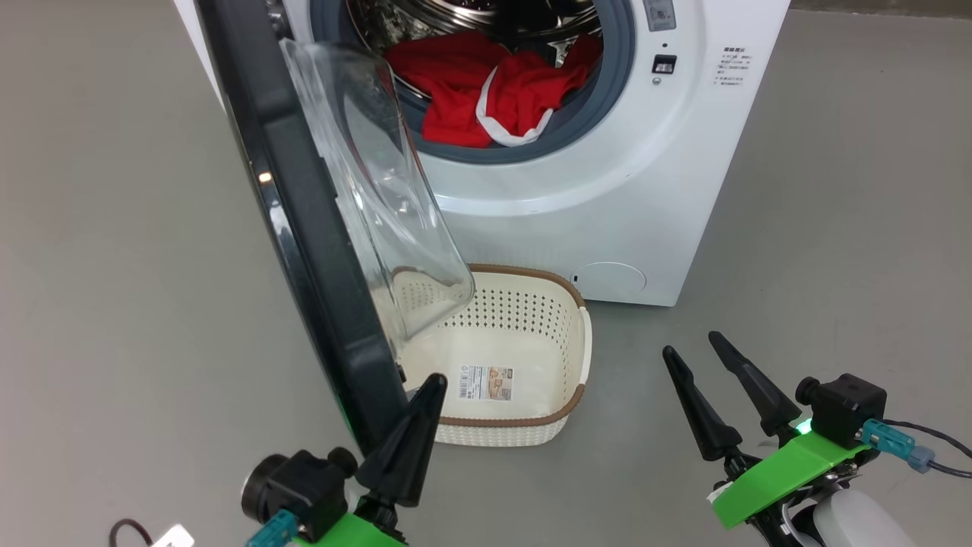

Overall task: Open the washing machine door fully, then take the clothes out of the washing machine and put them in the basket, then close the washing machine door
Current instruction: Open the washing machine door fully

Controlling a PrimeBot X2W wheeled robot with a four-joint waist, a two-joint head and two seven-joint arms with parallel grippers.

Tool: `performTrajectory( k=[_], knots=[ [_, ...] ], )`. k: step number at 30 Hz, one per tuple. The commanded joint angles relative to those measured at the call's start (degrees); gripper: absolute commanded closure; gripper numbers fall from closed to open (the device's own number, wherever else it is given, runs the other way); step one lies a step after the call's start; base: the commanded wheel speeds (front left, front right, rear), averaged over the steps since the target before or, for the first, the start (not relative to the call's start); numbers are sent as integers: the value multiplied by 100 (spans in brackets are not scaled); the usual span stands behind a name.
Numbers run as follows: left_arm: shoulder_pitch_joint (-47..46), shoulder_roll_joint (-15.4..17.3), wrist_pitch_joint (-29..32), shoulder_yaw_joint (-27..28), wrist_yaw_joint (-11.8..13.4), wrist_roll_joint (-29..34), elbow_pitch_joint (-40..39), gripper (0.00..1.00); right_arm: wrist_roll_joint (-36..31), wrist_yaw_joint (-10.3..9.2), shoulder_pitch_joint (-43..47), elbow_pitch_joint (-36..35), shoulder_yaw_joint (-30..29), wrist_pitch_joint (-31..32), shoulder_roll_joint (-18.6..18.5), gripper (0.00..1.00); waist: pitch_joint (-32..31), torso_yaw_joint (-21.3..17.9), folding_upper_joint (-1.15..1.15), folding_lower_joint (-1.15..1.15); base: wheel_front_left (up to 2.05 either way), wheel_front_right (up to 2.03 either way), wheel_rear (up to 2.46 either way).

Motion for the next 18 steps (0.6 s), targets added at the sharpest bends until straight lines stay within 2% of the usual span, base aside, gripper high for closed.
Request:
performTrajectory(
  k=[1,11,18],
  knots=[
    [-166,-4,-1,152,37,-41,-7,100,38,9,-157,-120,91,-70,1,0,-3,14,0,0,0,0,0],
    [-348,-6,-147,251,87,-208,782,100,45,9,-137,-122,96,-70,-8,0,-26,50,0,0,0,0,0],
    [-426,64,-253,435,174,-269,992,100,87,9,-122,-129,124,-70,-5,0,-34,68,0,0,0,0,0]
  ],
)
